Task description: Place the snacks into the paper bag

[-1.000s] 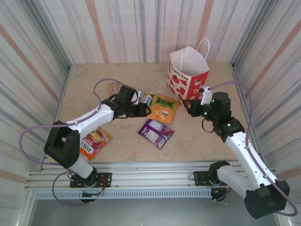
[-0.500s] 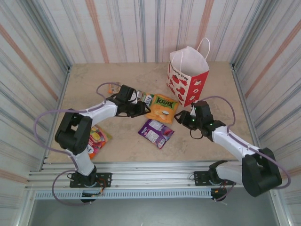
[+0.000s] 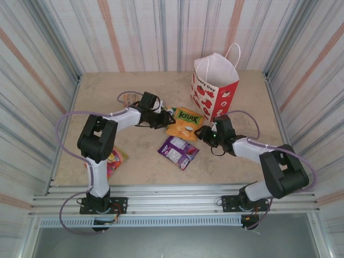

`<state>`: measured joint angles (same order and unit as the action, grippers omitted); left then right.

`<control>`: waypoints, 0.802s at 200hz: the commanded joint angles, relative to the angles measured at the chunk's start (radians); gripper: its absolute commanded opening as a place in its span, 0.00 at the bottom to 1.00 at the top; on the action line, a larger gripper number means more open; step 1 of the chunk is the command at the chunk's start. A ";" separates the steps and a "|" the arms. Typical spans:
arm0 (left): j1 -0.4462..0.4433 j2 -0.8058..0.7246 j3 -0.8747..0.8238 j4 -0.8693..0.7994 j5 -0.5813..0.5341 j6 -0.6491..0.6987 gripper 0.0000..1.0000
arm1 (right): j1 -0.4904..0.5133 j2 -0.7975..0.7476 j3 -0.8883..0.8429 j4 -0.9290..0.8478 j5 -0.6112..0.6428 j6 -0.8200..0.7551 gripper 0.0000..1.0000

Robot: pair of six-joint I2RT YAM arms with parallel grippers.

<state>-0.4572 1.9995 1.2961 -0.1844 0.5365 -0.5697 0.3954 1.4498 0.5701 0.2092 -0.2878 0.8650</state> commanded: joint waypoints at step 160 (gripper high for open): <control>-0.010 0.102 -0.009 0.170 0.182 -0.081 0.27 | 0.062 0.164 0.014 0.232 -0.052 0.039 0.43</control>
<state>-0.4591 2.0911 1.3006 -0.0181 0.6964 -0.6613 0.4461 1.6180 0.5720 0.4183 -0.3225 0.8913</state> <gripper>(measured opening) 0.314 0.428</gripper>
